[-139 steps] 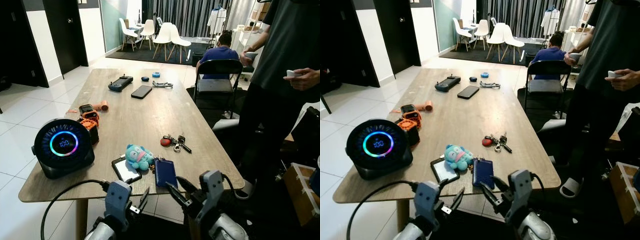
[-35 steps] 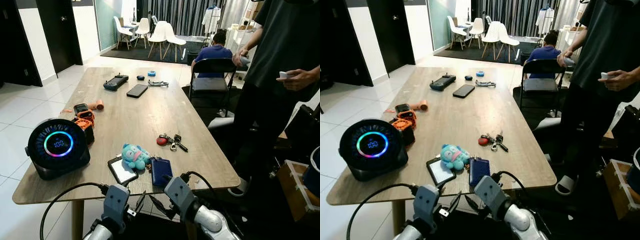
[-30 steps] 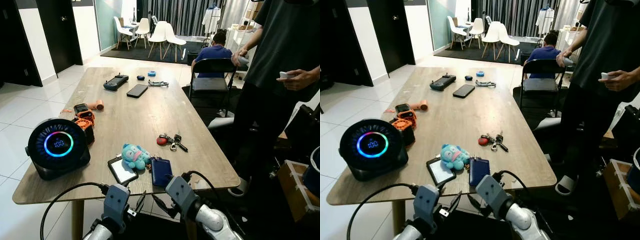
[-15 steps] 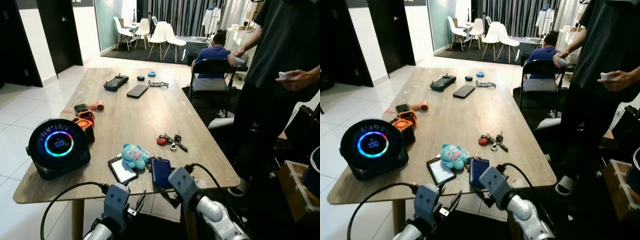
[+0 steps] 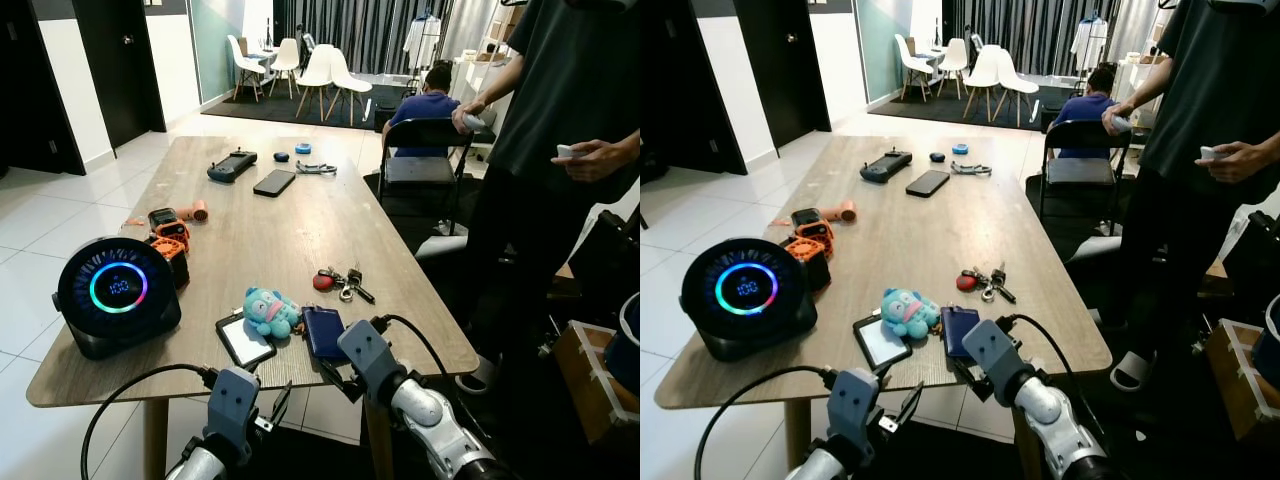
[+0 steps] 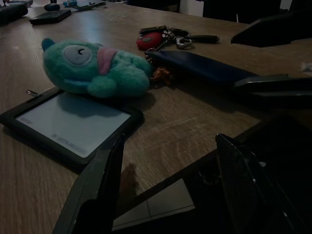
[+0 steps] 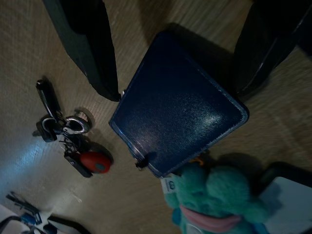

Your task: Hang keys on a hook

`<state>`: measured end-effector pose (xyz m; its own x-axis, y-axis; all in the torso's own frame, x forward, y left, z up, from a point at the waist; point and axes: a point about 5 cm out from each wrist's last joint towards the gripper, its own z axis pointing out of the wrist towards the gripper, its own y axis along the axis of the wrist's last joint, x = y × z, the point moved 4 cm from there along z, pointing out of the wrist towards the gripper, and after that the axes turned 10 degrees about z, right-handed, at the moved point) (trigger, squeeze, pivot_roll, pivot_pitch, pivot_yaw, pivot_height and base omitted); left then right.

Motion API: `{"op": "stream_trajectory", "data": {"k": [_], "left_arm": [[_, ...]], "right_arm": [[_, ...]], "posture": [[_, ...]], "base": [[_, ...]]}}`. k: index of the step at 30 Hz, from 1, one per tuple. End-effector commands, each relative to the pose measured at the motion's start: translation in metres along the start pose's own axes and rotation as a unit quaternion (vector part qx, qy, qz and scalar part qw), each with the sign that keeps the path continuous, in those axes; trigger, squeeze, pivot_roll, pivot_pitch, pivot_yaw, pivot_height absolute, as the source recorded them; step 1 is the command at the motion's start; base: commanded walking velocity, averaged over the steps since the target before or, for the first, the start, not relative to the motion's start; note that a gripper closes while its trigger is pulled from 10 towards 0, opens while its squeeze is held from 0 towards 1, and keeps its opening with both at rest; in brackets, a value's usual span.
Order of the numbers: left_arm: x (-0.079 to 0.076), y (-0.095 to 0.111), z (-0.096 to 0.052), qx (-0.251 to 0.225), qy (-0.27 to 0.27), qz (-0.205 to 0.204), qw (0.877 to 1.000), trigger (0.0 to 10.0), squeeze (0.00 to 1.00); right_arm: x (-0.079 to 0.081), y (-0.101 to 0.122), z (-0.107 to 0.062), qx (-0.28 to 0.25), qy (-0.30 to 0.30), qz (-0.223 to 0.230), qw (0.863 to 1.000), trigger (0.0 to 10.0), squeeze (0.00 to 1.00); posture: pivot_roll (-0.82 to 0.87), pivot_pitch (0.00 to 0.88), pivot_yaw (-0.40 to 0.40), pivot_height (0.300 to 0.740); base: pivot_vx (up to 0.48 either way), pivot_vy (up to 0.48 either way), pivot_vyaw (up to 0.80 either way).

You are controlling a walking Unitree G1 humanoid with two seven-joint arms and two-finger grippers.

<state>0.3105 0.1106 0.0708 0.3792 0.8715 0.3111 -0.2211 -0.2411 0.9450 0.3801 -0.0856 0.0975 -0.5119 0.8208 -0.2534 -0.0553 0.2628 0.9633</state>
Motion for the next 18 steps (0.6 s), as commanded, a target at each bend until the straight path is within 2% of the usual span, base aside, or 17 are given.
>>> {"op": "stream_trajectory", "data": {"k": [1, 2, 3, 6, 8, 11, 12, 15, 18], "left_arm": [[-0.0024, -0.0034, 0.0002, 0.008, -0.003, 0.000, 1.000, 10.0, 0.00], [-0.0024, -0.0034, 0.0002, 0.008, -0.003, 0.000, 1.000, 10.0, 0.00], [-0.0023, -0.0035, 0.0000, 0.009, -0.002, 0.000, 1.000, 10.0, 0.00], [-0.0022, -0.0039, -0.0001, 0.010, -0.002, 0.000, 1.000, 10.0, 0.00], [-0.0022, -0.0041, -0.0001, 0.011, -0.002, 0.000, 1.000, 10.0, 0.00], [-0.0021, -0.0043, -0.0001, 0.011, -0.001, 0.000, 1.000, 10.0, 0.00], [-0.0021, -0.0044, -0.0001, 0.011, -0.001, 0.000, 1.000, 10.0, 0.00], [-0.0020, -0.0046, -0.0001, 0.012, 0.000, 0.000, 1.000, 10.0, 0.00], [-0.0017, -0.0050, -0.0001, 0.013, 0.001, 0.000, 1.000, 10.0, 0.00]], "right_arm": [[-0.0012, -0.0107, -0.0023, 0.019, -0.009, 0.018, 1.000, 1.1, 0.00], [-0.0012, -0.0107, -0.0023, 0.019, -0.009, 0.018, 1.000, 1.1, 0.00], [-0.0011, -0.0109, -0.0024, 0.019, -0.009, 0.018, 1.000, 0.0, 0.00], [-0.0012, -0.0120, -0.0030, 0.019, -0.010, 0.019, 1.000, 0.0, 0.00], [-0.0017, -0.0128, -0.0033, 0.020, -0.010, 0.019, 1.000, 0.5, 0.00], [-0.0021, -0.0131, -0.0035, 0.020, -0.011, 0.019, 1.000, 0.5, 0.00], [-0.0024, -0.0132, -0.0035, 0.020, -0.012, 0.018, 1.000, 0.0, 0.00], [-0.0030, -0.0134, -0.0031, 0.020, -0.013, 0.018, 1.000, 0.0, 0.00], [-0.0033, -0.0133, -0.0027, 0.019, -0.014, 0.017, 1.000, 0.5, 0.00]], "posture": [[0.04, 0.097, -0.043, 0.740], [0.04, 0.097, -0.043, 0.740], [0.04, 0.097, -0.043, 0.740], [0.04, 0.097, -0.044, 0.740], [0.04, 0.097, -0.044, 0.740], [0.04, 0.097, -0.044, 0.740], [0.04, 0.097, -0.044, 0.740], [0.04, 0.097, -0.044, 0.740], [0.04, 0.096, -0.044, 0.740]], "base": [[0.000, 0.000, 0.00], [0.000, 0.000, 0.00], [0.000, 0.000, 0.00], [0.000, 0.000, 0.00], [0.000, 0.000, 0.00], [0.000, 0.000, 0.00], [0.000, 0.000, 0.00], [0.000, 0.000, 0.00], [0.000, 0.000, 0.00]]}}
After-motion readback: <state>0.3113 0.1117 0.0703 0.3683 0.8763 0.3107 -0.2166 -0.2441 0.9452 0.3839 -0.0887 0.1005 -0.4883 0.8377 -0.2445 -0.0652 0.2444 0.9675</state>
